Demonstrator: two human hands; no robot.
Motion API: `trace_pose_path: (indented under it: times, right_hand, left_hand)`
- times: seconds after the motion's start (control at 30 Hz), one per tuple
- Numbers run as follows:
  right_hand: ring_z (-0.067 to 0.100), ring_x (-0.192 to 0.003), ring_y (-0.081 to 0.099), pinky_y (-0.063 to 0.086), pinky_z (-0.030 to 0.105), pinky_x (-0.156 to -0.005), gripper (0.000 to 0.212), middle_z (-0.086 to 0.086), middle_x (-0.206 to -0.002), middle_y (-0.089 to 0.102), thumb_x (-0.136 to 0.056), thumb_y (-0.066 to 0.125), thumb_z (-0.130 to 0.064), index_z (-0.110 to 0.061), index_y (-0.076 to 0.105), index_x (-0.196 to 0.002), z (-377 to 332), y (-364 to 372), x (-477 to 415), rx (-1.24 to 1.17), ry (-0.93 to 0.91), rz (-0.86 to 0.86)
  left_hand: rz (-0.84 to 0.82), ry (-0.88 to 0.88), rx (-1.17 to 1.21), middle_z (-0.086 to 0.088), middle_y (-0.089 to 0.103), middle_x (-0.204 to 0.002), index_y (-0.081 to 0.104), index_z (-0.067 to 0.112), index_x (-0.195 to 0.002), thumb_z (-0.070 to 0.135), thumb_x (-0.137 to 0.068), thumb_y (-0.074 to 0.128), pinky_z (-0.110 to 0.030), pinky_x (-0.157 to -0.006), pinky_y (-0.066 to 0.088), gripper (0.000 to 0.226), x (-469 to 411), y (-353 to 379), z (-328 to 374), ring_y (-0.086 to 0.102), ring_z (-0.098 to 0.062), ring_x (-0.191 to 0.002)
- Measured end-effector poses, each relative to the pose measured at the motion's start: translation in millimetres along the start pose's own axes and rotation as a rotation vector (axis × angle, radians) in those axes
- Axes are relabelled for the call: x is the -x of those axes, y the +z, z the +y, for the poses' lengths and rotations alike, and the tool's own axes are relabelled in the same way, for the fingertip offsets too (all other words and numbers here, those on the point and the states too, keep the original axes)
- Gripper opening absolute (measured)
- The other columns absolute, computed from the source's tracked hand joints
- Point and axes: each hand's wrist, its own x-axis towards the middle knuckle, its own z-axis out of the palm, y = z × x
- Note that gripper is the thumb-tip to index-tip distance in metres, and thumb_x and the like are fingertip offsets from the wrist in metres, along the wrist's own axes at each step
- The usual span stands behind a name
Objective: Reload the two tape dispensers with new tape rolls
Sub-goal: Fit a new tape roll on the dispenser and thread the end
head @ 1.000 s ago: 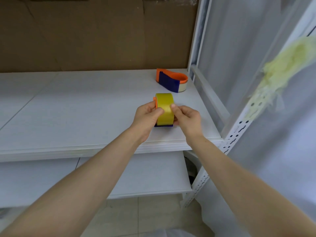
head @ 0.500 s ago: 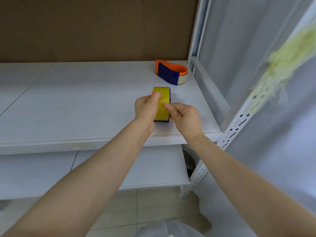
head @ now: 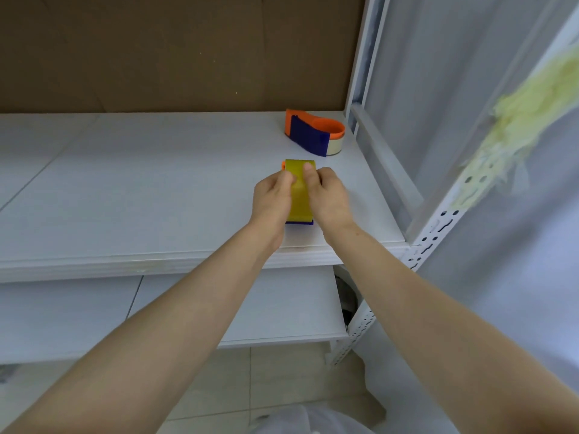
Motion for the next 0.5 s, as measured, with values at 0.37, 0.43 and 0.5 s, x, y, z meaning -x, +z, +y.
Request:
trace_pose_path:
  times: [0.37,0.43,0.5]
  right_hand:
    - [0.022,-0.072,0.055,0.046,0.030,-0.066,0.038,0.007,-0.075,0.058,-0.097,0.043,-0.033,-0.001,0.061,-0.088,16.1,-10.1,19.1,0.074,-0.217,-0.056]
    - [0.025,-0.073,0.056,0.047,0.035,-0.068,0.041,0.011,-0.076,0.059,-0.097,0.043,-0.033,0.002,0.062,-0.087,13.3,-11.2,18.4,0.074,-0.206,-0.059]
    - [0.025,-0.068,0.052,0.044,0.035,-0.065,0.043,0.010,-0.068,0.055,-0.097,0.044,-0.033,0.004,0.061,-0.082,9.3,-12.2,16.0,0.075,-0.197,-0.055]
  left_hand:
    - [0.057,-0.288,-0.078,-0.010,0.059,-0.099,0.046,0.018,-0.104,0.038,-0.093,0.039,-0.036,-0.077,0.050,0.024,-10.6,8.9,22.7,0.060,-0.025,-0.093]
    - [-0.004,-0.266,-0.094,-0.009,0.062,-0.096,0.051,0.017,-0.098,0.032,-0.090,0.045,-0.036,-0.078,0.051,0.019,-8.6,6.2,21.1,0.061,-0.024,-0.088]
    - [-0.094,-0.232,-0.051,-0.010,0.064,-0.092,0.058,0.013,-0.095,0.022,-0.084,0.052,-0.033,-0.073,0.052,0.015,-5.8,1.3,19.8,0.063,-0.023,-0.078]
